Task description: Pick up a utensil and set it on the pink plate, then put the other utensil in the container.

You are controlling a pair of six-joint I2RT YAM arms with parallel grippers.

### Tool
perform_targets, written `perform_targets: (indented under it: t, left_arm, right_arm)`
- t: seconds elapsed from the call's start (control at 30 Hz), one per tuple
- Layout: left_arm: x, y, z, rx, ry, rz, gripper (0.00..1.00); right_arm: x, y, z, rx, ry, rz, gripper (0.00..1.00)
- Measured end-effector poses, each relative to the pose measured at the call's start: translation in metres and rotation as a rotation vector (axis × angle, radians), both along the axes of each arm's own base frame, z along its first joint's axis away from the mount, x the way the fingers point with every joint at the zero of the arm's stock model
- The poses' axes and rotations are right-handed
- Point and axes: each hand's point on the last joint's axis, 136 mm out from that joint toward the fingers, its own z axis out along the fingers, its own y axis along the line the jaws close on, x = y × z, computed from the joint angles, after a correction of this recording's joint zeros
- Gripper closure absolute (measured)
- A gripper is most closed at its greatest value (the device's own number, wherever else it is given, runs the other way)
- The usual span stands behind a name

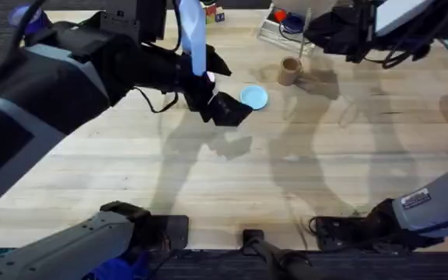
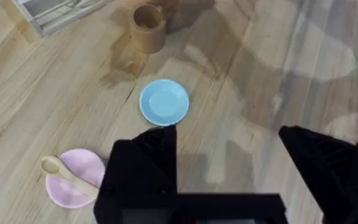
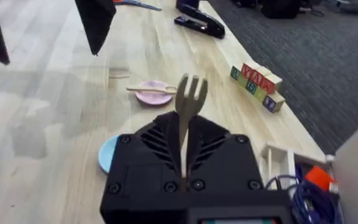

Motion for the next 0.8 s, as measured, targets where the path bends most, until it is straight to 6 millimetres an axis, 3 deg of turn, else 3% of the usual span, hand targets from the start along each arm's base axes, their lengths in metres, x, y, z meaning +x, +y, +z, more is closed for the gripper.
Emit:
perform_targets:
  t: [0.27,0.8]
  left_arm:
    - [0.000,0.000,0.000,0.000,0.000,0.000,0.007]
    - [0.000,0.000,0.000,0.000,0.000,0.000,0.007]
  right_arm:
    - [0.005,0.021,-0.013,-0.009,-0.053,0.056,0.969]
    - [0.016,0.020,-0.030,-0.016,-0.101,0.057,0.969]
